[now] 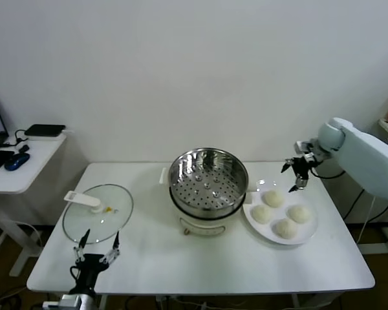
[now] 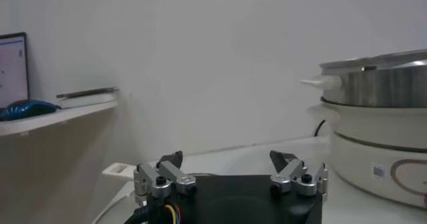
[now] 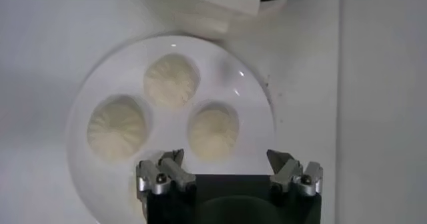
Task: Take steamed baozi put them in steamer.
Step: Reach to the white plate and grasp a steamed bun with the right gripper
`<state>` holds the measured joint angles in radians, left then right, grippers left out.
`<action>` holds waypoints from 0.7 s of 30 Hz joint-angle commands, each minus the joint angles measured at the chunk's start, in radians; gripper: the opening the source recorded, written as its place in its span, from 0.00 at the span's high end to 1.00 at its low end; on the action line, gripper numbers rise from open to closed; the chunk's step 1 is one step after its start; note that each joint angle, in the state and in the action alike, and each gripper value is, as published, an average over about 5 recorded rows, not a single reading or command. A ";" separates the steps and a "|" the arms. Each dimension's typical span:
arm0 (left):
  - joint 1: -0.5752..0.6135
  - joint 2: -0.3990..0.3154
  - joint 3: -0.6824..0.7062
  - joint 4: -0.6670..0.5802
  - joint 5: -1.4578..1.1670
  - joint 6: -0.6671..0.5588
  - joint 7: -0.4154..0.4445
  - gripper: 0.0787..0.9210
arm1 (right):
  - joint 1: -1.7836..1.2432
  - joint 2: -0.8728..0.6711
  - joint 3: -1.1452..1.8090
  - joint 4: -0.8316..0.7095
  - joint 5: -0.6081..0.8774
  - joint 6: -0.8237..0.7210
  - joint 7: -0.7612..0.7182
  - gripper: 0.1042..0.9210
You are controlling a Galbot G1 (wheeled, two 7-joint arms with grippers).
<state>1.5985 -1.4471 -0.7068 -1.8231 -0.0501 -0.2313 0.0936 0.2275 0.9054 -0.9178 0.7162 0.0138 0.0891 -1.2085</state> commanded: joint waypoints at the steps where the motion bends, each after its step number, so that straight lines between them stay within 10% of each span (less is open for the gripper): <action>1: -0.002 -0.002 0.001 0.003 0.005 0.004 0.001 0.12 | -0.073 0.064 0.053 -0.083 -0.087 0.014 -0.006 0.12; 21: 0.012 -0.006 -0.004 0.009 0.002 -0.005 0.000 0.12 | -0.153 0.164 0.246 -0.242 -0.226 0.084 0.067 0.12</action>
<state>1.6081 -1.4552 -0.7105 -1.8162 -0.0473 -0.2339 0.0941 0.0954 1.0369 -0.7256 0.5259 -0.1662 0.1587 -1.1523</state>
